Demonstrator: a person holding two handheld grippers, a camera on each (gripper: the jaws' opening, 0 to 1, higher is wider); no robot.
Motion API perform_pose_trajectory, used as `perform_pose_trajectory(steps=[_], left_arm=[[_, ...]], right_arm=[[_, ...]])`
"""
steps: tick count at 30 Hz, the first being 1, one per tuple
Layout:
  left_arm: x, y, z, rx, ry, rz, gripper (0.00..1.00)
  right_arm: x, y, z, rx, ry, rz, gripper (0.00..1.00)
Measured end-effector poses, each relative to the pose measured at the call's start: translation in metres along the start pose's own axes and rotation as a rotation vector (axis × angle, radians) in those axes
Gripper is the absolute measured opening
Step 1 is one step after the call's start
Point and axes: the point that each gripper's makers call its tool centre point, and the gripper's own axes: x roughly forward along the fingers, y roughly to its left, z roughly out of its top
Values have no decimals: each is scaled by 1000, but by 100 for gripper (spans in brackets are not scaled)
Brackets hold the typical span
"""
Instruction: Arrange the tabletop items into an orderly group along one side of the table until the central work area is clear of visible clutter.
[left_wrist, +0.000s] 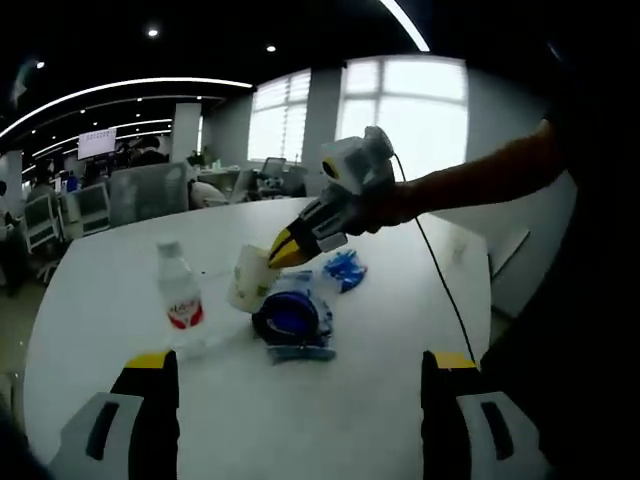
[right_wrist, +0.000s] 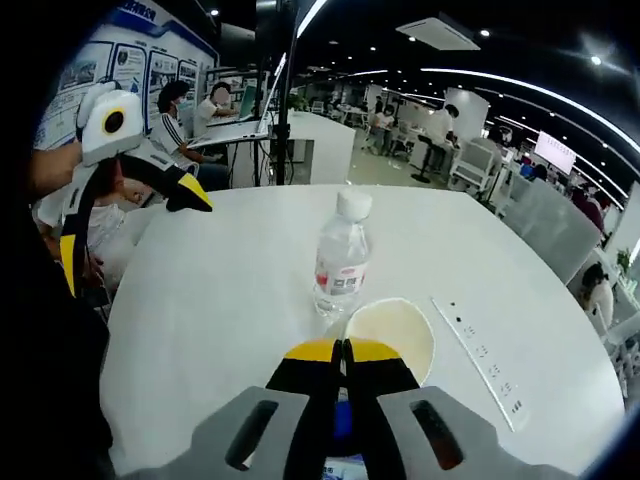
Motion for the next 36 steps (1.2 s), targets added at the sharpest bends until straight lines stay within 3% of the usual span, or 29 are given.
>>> perform_pose_trajectory(steps=[12,19,26,36], left_arm=[[-2,9,-4,-15,1,17,100],[-3,10,-6,-19,6,17,99],[-3,14,-5,-22,-4,27,99],[-2,15,-10,-22,10,23,99]], right_arm=[[24,0,-7,-29,58,3,0],[38,1,-15,-95,105,2,0],[37,11,-16,-143,154,24,0],[44,14,-17,-180,170,44,0]])
